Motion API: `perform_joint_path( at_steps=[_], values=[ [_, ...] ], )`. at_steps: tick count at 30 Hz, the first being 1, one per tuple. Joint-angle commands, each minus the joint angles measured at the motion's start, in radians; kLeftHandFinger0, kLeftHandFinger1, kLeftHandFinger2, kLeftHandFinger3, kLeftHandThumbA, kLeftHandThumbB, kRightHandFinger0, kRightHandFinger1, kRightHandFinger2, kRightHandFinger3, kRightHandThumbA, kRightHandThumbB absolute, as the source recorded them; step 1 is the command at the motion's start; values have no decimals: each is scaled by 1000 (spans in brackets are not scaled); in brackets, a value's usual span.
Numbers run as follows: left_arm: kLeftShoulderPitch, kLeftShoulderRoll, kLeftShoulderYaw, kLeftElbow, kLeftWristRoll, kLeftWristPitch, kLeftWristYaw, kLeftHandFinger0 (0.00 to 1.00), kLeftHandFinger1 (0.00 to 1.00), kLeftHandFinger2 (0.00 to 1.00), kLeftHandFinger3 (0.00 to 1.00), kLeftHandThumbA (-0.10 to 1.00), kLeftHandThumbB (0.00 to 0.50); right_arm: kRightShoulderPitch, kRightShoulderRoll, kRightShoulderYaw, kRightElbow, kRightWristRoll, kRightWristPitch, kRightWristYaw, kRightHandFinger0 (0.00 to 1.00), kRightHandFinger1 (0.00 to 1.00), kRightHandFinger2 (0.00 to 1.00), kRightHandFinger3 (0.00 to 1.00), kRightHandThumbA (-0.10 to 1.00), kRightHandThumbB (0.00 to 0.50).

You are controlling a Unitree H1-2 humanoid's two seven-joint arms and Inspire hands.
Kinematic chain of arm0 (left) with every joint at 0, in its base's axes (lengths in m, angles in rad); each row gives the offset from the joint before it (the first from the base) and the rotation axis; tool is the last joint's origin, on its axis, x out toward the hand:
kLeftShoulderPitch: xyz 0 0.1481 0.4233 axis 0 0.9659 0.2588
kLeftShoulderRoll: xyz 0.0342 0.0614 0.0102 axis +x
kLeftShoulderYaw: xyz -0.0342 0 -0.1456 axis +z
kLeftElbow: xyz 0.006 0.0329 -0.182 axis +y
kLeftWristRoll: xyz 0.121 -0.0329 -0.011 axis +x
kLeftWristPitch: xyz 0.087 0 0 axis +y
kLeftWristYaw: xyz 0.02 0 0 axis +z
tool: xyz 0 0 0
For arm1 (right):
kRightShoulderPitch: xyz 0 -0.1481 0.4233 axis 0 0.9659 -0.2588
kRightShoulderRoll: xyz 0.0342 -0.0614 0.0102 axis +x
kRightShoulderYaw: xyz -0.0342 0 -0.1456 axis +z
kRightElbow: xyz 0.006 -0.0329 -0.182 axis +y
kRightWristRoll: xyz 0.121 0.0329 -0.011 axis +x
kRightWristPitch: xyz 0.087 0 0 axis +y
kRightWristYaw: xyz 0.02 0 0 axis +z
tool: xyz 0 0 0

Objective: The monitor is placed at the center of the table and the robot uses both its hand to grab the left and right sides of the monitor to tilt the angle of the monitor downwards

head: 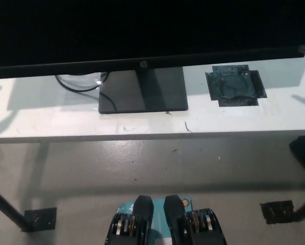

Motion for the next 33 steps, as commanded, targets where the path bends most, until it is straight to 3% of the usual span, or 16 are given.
perform_joint_path(
  at_steps=[1,6,7,9,12,14,18,22,25,26,28,29,31,33],
  values=[
    [-175,129,-63,112,93,-63,-83,1000,1000,1000,1000,847,451,-204,-55,67,102,80,154,351,1000,1000,1000,1000,870,496],
    [-195,137,-92,136,128,-110,-65,1000,1000,1000,1000,876,425,-233,-59,83,142,77,146,427,1000,1000,1000,1000,870,500],
    [-228,131,-104,156,129,-88,-83,1000,1000,1000,1000,877,456,-274,-51,88,194,85,193,474,1000,1000,1000,1000,852,480],
    [-255,128,-132,166,165,-84,-80,1000,1000,1000,1000,874,455,-305,-35,82,238,100,257,494,1000,1000,1000,1000,801,500],
    [-258,130,-139,171,164,-87,-78,1000,1000,1000,1000,876,456,-309,-35,81,247,98,255,502,1000,1000,1000,1000,799,500],
    [-302,111,-163,209,181,-105,-78,1000,1000,1000,1000,876,491,-326,-24,91,249,96,284,517,1000,1000,1000,1000,740,485],
    [-306,111,-172,209,184,-108,-75,1000,1000,1000,1000,892,500,-327,-24,87,254,93,282,520,1000,1000,1000,1000,755,487],
    [-308,98,-168,216,159,-113,-97,1000,1000,1000,1000,894,500,-294,-35,59,226,85,234,445,1000,1000,1000,1000,855,500],
    [-311,97,-167,222,162,-119,-100,1000,1000,1000,1000,893,500,-294,-35,57,226,83,237,449,1000,1000,1000,1000,859,500],
    [-301,91,-152,223,129,-108,-122,1000,1000,1000,1000,872,500,-278,-20,-40,284,131,222,330,1000,1000,1000,1000,809,410],
    [-295,92,-149,217,127,-112,-129,1000,1000,1000,1000,881,500,-277,-9,-94,323,150,207,296,1000,1000,1000,1000,778,394],
    [-295,92,-147,217,128,-113,-131,1000,1000,1000,1000,882,500,-278,-6,-104,328,148,205,296,1000,1000,1000,1000,775,394],
    [-281,90,-142,209,125,-112,-132,1000,1000,1000,1000,887,500,-253,45,-204,336,179,145,144,1000,1000,1000,1000,781,433],
    [-279,89,-139,208,126,-113,-134,1000,1000,1000,1000,889,500,-251,55,-230,338,170,139,128,1000,1000,1000,1000,783,435]
  ],
)
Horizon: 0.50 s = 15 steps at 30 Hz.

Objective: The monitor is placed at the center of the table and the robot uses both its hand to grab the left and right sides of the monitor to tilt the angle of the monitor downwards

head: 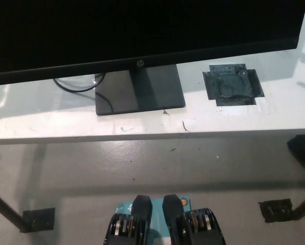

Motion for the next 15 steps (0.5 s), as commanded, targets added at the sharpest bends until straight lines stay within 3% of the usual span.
perform_joint_path(
  at_steps=[1,6,7,8,11,12,15],
  values=[
    [-31,49,27,-24,-8,-9,-25,1000,1000,1000,1000,888,500,-5,117,-173,-6,83,-187,-310,1000,1000,1000,1000,779,499],
    [-25,48,31,-35,-15,-15,-30,1000,1000,1000,1000,888,500,4,152,-231,-15,61,-239,-378,1000,1000,1000,1000,824,485],
    [-22,47,35,-35,-22,-27,-31,1000,1000,1000,1000,887,499,3,179,-267,-18,67,-263,-441,1000,1000,1000,1000,843,435],
    [-22,48,33,-32,-18,-38,-28,1000,1000,1000,1000,889,498,5,196,-287,-27,67,-273,-484,1000,1000,1000,1000,853,432],
    [-21,48,33,-33,-18,-38,-28,1000,1000,1000,1000,891,500,4,200,-300,-29,55,-274,-487,1000,1000,1000,1000,859,434],
    [-20,48,35,-41,-21,-24,-32,1000,1000,1000,1000,890,498,14,234,-327,-66,62,-292,-532,1000,1000,1000,1000,810,469],
    [-16,45,43,-51,-40,-5,-47,1000,1000,1000,1000,854,489,16,240,-326,-74,39,-305,-543,1000,1000,1000,1000,825,477]
  ],
)
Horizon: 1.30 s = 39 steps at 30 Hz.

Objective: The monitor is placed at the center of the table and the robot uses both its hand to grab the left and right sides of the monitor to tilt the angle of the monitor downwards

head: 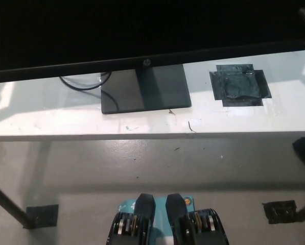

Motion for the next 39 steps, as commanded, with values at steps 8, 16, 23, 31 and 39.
perform_joint_path(
  at_steps=[8,16,23,31,39],
  values=[
    [-58,46,47,-53,-24,-18,-44,1000,1000,1000,1000,850,468,-30,21,-25,-97,-12,-148,-229,1000,1000,1000,1000,863,495],
    [-96,41,23,-30,18,-37,-34,1000,1000,1000,1000,866,462,-82,-107,191,-16,-47,-112,112,1000,1000,1000,1000,896,500],
    [-121,28,9,-52,9,-3,-70,1000,1000,1000,1000,874,470,-149,-212,405,-58,-99,77,355,1000,1000,1000,1000,741,500],
    [-160,4,-16,-25,47,-36,-56,1000,1000,1000,1000,861,483,-260,-276,599,-1,-166,151,582,1000,1000,1000,1000,754,500],
    [-226,-28,-68,37,101,-65,-60,1000,1000,1000,1000,865,500,-311,-304,745,42,-242,136,696,1000,1000,1000,1000,567,500]
  ],
)
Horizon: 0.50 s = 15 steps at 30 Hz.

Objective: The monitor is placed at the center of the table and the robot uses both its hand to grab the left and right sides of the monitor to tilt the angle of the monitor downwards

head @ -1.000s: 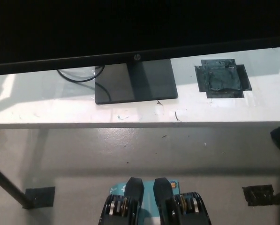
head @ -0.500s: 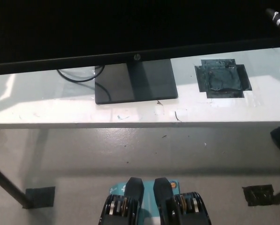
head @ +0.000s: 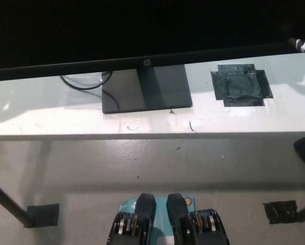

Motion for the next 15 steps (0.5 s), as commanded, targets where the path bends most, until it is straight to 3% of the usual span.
perform_joint_path(
  at_steps=[1,6,11,13,15],
  values=[
    [-202,5,-53,13,72,-54,-33,1000,1000,1000,1000,851,500,-261,-80,231,-23,-166,45,454,1000,1000,1000,1000,577,500],
    [-245,-15,-97,53,112,-68,-40,1000,1000,1000,1000,825,473,-264,-89,260,-52,-164,44,444,1000,1000,1000,1000,467,500],
    [-280,-22,-144,84,162,-84,-27,1000,1000,1000,1000,817,497,-281,-83,259,-45,-153,43,399,1000,1000,1000,1000,479,500],
    [-289,-21,-165,93,190,-86,-14,1000,1000,1000,1000,807,497,-281,-82,261,-52,-163,24,370,1000,1000,1000,1000,533,500],
    [-301,-11,-201,106,240,-103,10,1000,1000,1000,1000,800,468,-278,-76,268,-62,-199,-33,299,1000,1000,1000,1000,575,500]
  ],
)
